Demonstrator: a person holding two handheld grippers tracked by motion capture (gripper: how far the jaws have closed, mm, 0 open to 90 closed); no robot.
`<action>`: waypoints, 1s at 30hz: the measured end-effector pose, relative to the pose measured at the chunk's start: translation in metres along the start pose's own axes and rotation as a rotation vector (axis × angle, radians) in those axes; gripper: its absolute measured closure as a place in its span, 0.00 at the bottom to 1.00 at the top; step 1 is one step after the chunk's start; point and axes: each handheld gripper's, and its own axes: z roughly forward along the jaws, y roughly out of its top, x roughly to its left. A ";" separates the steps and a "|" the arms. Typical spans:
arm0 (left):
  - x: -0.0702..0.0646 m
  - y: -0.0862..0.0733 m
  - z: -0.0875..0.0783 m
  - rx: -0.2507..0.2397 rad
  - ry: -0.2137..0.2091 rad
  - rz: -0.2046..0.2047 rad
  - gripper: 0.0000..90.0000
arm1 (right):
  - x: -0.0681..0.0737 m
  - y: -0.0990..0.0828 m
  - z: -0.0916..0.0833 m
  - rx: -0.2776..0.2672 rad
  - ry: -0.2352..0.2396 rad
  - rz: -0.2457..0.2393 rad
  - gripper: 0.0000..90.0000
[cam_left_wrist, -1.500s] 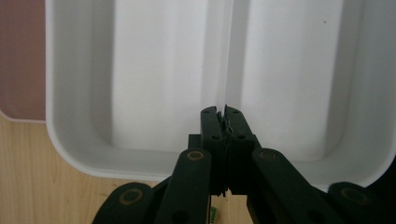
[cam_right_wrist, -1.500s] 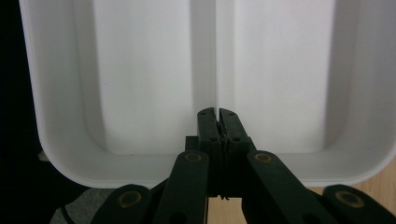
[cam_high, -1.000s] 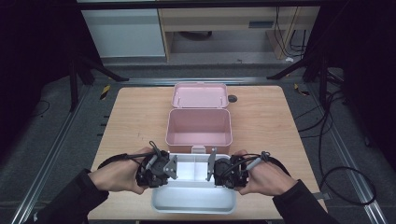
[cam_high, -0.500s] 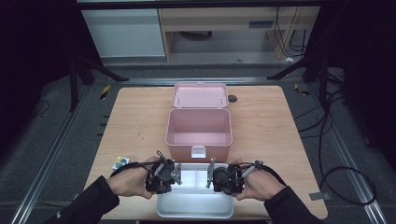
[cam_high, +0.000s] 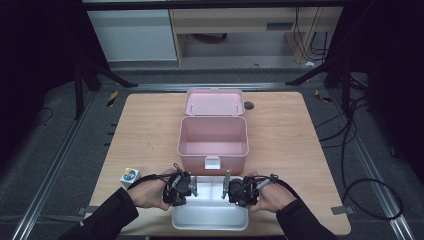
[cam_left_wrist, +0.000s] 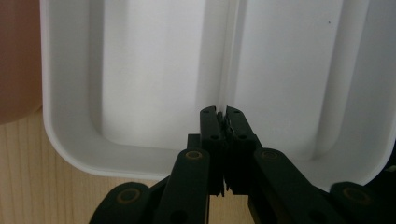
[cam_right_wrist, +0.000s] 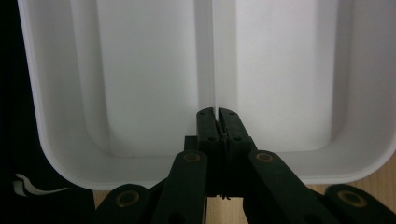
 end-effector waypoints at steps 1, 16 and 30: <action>0.001 0.000 0.002 -0.001 -0.001 -0.002 0.97 | 0.000 0.000 0.002 -0.006 -0.001 0.005 0.98; 0.000 -0.011 -0.011 -0.103 0.026 -0.046 0.79 | 0.001 -0.003 0.000 -0.109 -0.043 0.051 0.75; -0.007 -0.061 -0.045 -0.390 0.175 -0.344 0.48 | 0.005 -0.056 -0.025 -0.425 -0.146 0.325 0.45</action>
